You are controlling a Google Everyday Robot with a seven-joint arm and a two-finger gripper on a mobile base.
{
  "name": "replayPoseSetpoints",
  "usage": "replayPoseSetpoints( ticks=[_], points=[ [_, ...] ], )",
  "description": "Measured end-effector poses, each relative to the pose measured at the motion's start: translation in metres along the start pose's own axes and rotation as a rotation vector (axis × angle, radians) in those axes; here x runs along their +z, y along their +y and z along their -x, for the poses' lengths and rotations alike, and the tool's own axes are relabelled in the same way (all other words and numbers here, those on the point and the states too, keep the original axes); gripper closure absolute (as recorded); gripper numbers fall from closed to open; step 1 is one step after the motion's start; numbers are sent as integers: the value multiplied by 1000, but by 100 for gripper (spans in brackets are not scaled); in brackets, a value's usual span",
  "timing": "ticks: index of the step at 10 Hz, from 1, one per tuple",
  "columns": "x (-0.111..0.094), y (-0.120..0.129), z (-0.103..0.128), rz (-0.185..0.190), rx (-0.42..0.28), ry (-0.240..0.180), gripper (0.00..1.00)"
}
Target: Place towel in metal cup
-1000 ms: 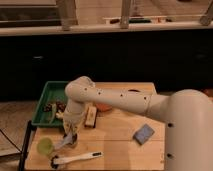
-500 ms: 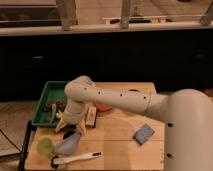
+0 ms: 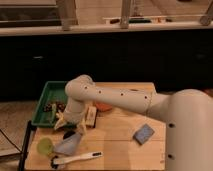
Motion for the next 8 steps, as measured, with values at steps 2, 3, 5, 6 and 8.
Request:
replayPoseSetpoints(
  ticks=[2,3,5,6,8],
  points=[
    [-6,0,-1,0,5,14,20],
    [-9,1,-2,0,9,23,20],
    [-16,0,-5,-2,14,36,20],
    [-18,0,-7,-2,16,40,20],
    [-24,-2,-12,3,16,46,20]
  ],
)
